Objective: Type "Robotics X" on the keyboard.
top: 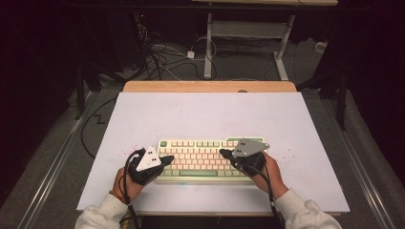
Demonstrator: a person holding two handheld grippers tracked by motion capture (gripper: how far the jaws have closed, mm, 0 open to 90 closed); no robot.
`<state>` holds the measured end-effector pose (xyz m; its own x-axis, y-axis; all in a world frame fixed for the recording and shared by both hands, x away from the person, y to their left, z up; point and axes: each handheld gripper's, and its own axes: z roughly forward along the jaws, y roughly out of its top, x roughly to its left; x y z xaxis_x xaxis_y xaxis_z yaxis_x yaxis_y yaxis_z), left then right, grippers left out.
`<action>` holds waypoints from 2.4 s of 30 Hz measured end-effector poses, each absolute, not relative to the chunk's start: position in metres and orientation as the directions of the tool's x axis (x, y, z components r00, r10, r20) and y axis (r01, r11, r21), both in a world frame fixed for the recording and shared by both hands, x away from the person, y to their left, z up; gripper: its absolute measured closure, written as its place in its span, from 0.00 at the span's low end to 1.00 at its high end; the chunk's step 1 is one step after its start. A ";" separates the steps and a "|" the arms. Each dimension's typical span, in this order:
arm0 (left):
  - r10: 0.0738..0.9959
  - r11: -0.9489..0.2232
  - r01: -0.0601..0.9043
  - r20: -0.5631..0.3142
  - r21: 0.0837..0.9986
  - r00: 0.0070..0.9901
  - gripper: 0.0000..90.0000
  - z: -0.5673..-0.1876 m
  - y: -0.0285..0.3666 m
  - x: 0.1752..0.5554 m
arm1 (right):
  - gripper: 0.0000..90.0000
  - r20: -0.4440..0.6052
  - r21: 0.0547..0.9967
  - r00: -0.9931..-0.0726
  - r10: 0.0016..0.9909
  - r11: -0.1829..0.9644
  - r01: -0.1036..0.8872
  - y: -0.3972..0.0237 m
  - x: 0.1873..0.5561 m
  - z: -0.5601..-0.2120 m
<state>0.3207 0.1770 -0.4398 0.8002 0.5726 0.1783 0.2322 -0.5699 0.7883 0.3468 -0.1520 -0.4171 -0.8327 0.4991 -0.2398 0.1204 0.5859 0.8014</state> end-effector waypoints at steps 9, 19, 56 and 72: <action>0.579 -0.554 0.231 0.170 0.800 0.798 0.98 -0.436 0.169 0.324 | 1.00 -0.238 0.812 -0.824 0.515 0.571 0.121 -0.163 0.341 -0.414; 0.571 -0.548 0.220 0.169 0.807 0.803 0.98 -0.432 0.157 0.330 | 1.00 -0.242 0.814 -0.819 0.520 0.568 0.120 -0.169 0.337 -0.413; 0.511 -0.611 0.237 0.148 0.755 0.847 0.97 -0.440 0.122 0.356 | 1.00 -0.243 0.805 -0.827 0.508 0.581 0.120 -0.170 0.338 -0.416; 0.495 -0.640 0.245 0.147 0.728 0.856 0.97 -0.446 0.112 0.363 | 1.00 -0.241 0.800 -0.830 0.502 0.587 0.122 -0.169 0.337 -0.417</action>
